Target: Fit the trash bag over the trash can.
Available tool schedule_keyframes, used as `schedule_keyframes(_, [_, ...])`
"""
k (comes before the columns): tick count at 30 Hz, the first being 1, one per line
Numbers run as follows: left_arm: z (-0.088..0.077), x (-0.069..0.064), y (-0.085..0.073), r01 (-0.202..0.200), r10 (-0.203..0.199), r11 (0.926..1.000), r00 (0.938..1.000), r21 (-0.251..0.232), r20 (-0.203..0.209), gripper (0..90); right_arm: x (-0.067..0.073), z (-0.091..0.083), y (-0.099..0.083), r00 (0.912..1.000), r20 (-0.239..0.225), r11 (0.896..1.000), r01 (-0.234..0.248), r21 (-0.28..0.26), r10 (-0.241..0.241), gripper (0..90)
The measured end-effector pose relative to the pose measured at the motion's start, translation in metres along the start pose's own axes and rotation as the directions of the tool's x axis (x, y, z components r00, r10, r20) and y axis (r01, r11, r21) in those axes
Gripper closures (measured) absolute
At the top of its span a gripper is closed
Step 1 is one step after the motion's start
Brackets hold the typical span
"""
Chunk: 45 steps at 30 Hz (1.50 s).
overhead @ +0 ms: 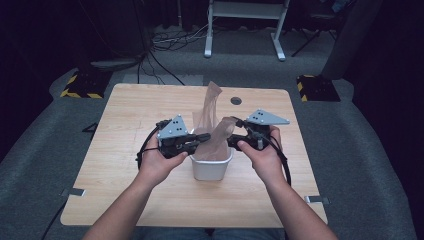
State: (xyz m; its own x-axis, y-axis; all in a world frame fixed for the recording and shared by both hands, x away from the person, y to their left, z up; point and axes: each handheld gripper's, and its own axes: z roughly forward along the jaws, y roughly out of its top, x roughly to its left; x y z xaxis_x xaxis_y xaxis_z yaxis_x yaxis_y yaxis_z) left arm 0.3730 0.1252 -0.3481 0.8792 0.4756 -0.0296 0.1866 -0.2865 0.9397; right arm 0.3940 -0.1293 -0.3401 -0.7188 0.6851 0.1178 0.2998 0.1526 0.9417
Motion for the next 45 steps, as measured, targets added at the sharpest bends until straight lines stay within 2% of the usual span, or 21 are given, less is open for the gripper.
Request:
schedule_keyframes(4, [0.0,0.001,0.003,0.001,-0.001,1.0,1.0,-0.003,-0.008,90.0,-0.004,-0.01,0.01,0.9997,-0.013,0.999,-0.023,-0.04,0.022,40.3])
schedule_keyframes(12, [0.001,-0.001,0.004,-0.003,0.004,0.9999,0.9998,0.015,-0.017,90.0,0.0,-0.017,0.022,0.999,-0.019,0.993,-0.042,-0.107,0.04,39.9])
schedule_keyframes(17, [0.002,0.001,0.003,-0.004,0.004,0.9998,0.9998,0.021,-0.021,90.0,0.008,-0.018,0.028,0.9986,-0.049,0.992,-0.022,-0.124,0.016,38.8])
schedule_keyframes(20, [0.001,0.0,0.003,-0.005,0.006,0.9998,0.9998,0.019,-0.018,90.0,0.01,-0.013,0.026,0.9987,-0.05,0.996,-0.01,-0.091,0.006,44.3])
schedule_keyframes(23, [-0.001,-0.001,0.003,0.005,-0.005,1.0,0.9999,0.007,-0.014,89.5,0.009,-0.006,0.019,0.9964,-0.084,1.0,-0.014,-0.017,0.013,61.9])
schedule_keyframes(24, [-0.001,-0.002,0.003,0.028,-0.028,0.9996,0.9996,-0.005,-0.007,86.0,0.008,-0.004,0.017,0.9952,-0.097,1.0,-0.013,0.007,0.014,68.1])
schedule_keyframes(25, [-0.001,-0.002,0.003,0.028,-0.028,0.9996,0.9996,-0.005,-0.007,79.4,0.008,-0.004,0.017,0.9952,-0.097,1.0,-0.013,0.007,0.014,68.1])
schedule_keyframes(26, [-0.003,-0.001,0.003,0.044,-0.044,0.9985,0.999,-0.032,-0.01,71.2,0.007,-0.002,0.014,0.9925,-0.121,0.999,-0.006,0.04,0.01,81.6])
schedule_keyframes(27, [-0.004,0.0,0.004,0.043,-0.043,0.9982,0.999,-0.041,-0.014,67.0,0.008,-0.002,0.013,0.9918,-0.128,0.999,-0.001,0.049,0.008,84.5])
schedule_keyframes(29, [-0.005,0.0,0.005,0.067,-0.068,0.9959,0.9975,-0.061,-0.017,56.9,0.009,-0.002,0.013,0.991,-0.134,0.998,0.016,0.057,-0.008,89.7])
schedule_keyframes(32, [-0.009,0.003,0.008,0.085,-0.087,0.9923,0.996,-0.09,-0.02,50.1,0.013,-0.003,0.015,0.9903,-0.133,0.997,0.046,0.054,-0.038,90.0])
schedule_keyframes(35, [-0.01,0.004,0.01,0.097,-0.099,0.9905,0.9949,-0.098,-0.019,47.6,0.016,-0.004,0.017,0.9889,-0.138,0.997,0.061,0.049,-0.054,90.0])
schedule_keyframes(39, [-0.01,0.002,0.013,0.12,-0.118,0.9863,0.9928,-0.114,0.018,44.2,0.02,-0.005,0.018,0.9868,-0.146,0.996,0.078,0.04,-0.071,90.0])
schedule_keyframes(42, [-0.008,0.001,0.014,0.122,-0.12,0.9862,0.9925,-0.112,0.026,43.0,0.022,-0.004,0.017,0.9854,-0.151,0.996,0.085,0.031,-0.079,90.0])
schedule_keyframes(44, [-0.007,0.002,0.014,0.133,-0.131,0.9856,0.9911,-0.105,0.022,44.2,0.024,-0.003,0.017,0.9824,-0.163,0.995,0.096,0.027,-0.09,90.0])
schedule_keyframes(45, [-0.007,0.002,0.014,0.133,-0.131,0.9856,0.9911,-0.105,0.022,51.5,0.024,-0.003,0.017,0.9823,-0.16,0.994,0.103,0.026,-0.098,90.0])
